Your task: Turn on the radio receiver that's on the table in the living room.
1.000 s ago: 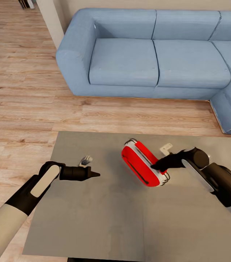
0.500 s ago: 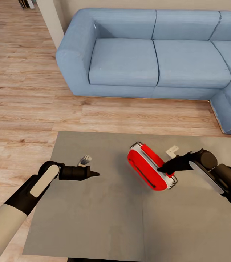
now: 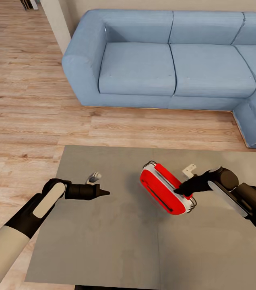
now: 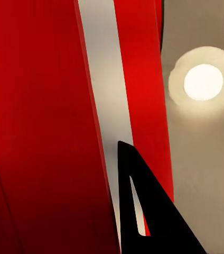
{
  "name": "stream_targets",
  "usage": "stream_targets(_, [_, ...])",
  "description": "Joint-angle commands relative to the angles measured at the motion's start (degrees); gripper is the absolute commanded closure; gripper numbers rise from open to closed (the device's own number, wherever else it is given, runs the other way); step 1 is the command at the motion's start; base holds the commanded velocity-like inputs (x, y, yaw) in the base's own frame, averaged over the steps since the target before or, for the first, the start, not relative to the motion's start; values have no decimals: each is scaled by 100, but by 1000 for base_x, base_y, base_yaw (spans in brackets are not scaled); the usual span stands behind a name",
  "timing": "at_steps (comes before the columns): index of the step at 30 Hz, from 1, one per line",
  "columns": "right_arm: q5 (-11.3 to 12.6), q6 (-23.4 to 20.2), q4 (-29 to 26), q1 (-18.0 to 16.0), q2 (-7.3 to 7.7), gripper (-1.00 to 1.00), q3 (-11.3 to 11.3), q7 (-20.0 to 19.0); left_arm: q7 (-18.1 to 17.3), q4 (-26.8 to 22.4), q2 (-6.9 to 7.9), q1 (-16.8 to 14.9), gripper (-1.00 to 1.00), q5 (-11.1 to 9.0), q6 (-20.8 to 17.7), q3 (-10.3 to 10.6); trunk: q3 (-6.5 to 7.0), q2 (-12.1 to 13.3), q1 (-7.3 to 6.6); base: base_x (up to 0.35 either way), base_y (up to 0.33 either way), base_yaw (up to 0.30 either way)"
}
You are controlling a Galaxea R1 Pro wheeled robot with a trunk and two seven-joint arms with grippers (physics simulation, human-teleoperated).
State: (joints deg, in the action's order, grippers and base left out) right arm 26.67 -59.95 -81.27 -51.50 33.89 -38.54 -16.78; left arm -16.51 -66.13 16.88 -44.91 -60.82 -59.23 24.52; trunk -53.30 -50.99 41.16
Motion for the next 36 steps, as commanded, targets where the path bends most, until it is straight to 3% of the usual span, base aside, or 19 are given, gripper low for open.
stream_targets(1, [50, -5, 1, -1, -2, 100, 2, -1, -1, 2, 3, 0, 100, 0, 0, 0, 0, 0, 0, 0, 0, 0])
stream_targets(14, [81, -5, 53, -1, 96, 100, -4, -2, -1, 3, 4, 0, 100, -9, 1, -9, 0, 0, 0, 0, 0, 0])
stream_targets(19, [211, -5, 72, -1, 112, 100, -5, -1, -1, 3, 22, 0, 100, -9, 0, -9, 0, 0, 0, 0, 0, 0])
stream_targets(23, [230, -5, 411, -1, 137, 100, -17, -1, -1, 3, 26, 0, 100, -9, -1, -9, 0, 0, 0, 0, 0, 0])
stream_targets(28, [211, -5, 633, -1, 169, 100, -300, -1, -22, 3, 36, 0, 100, -9, -17, -9, 0, 0, 0, 0, 0, 0])
stream_targets(36, [183, -5, 647, -1, 226, 100, -345, -1, -27, -5, 50, 0, 100, -9, -27, -5, 0, 0, 0, 0, 0, 0])
